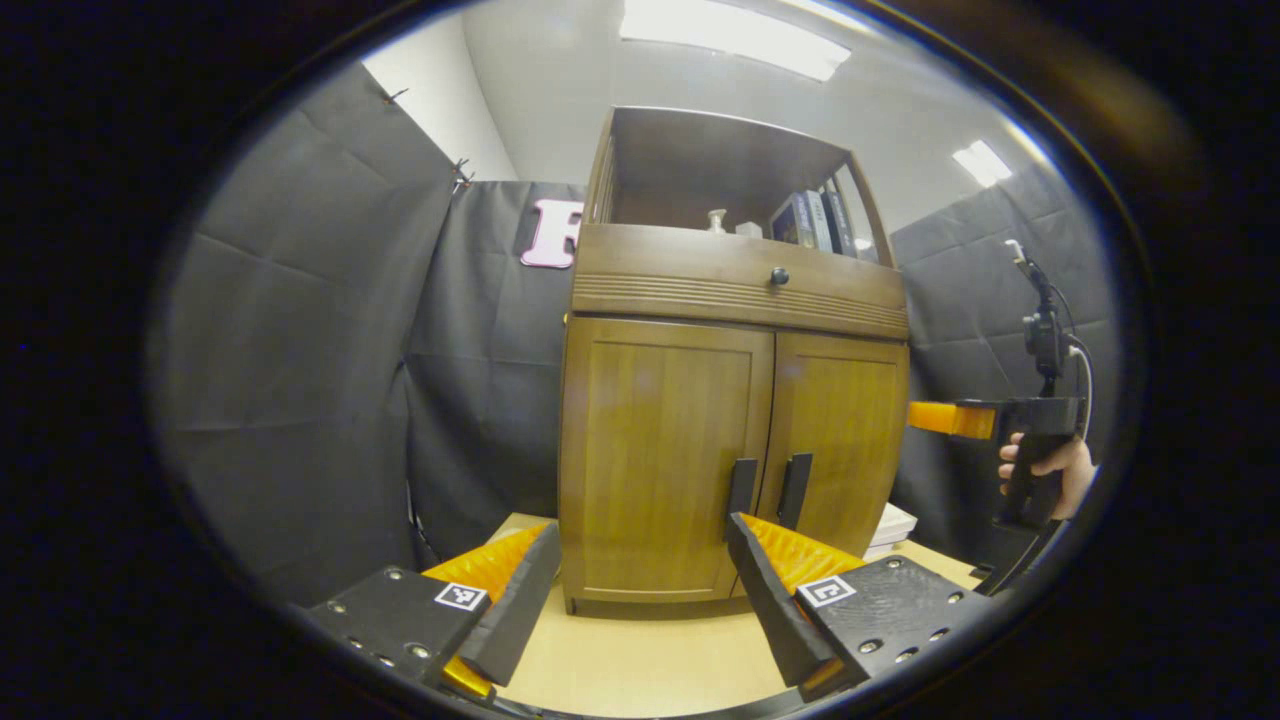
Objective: Open the right door of the double-door shoe cabinet with the right hand, and open the left door with the left hand.
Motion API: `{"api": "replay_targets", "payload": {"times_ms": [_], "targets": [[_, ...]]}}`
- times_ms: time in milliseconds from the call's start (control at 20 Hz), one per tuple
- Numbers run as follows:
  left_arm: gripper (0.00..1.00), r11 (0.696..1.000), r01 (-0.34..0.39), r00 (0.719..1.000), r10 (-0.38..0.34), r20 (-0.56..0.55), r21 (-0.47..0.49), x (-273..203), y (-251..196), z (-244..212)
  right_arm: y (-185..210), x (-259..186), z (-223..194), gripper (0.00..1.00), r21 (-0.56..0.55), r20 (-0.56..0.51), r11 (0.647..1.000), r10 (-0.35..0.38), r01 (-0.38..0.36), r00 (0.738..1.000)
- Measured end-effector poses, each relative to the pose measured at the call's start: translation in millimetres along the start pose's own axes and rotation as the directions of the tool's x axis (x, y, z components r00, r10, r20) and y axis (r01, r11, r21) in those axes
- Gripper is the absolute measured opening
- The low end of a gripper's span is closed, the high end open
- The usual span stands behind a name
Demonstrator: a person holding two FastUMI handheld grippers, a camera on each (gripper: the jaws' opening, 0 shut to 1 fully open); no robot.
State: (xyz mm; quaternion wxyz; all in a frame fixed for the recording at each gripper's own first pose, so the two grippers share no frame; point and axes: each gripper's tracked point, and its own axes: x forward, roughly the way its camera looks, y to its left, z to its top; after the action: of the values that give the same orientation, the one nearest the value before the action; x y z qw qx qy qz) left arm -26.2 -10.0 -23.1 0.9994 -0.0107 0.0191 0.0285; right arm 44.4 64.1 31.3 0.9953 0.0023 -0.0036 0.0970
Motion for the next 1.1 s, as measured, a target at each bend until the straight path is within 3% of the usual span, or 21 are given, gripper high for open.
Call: {"api": "replay_targets", "payload": {"times_ms": [300, 350, 400, 550, 1100], "targets": [[0.99, 0.999, -0.038, 0.999, 0.038, -0.027, -0.001, -10, 11, -8, 32, 40, -5, 0.96, 0.017, -0.011, 0.998, 0.064, -0.063, 0.998], [0.99, 0.999, -0.043, 0.999, 0.043, -0.030, -0.004, -10, 13, -9, 37, 48, -8, 0.92, 0.012, -0.015, 0.998, 0.070, -0.069, 0.997], [0.99, 0.999, -0.046, 0.998, 0.046, -0.034, -0.008, -10, 14, -11, 42, 54, -12, 0.99, 0.006, -0.021, 0.997, 0.076, -0.076, 0.997], [0.99, 0.998, -0.059, 0.997, 0.057, -0.054, -0.030, -10, 17, -18, 56, 75, -26, 0.93, -0.007, -0.043, 0.995, 0.095, -0.095, 0.995], [0.99, 0.997, -0.073, 0.989, 0.069, -0.130, -0.033, -3, 17, -37, 74, 127, -93, 0.94, -0.083, -0.137, 0.993, 0.074, -0.086, 0.988]]}}
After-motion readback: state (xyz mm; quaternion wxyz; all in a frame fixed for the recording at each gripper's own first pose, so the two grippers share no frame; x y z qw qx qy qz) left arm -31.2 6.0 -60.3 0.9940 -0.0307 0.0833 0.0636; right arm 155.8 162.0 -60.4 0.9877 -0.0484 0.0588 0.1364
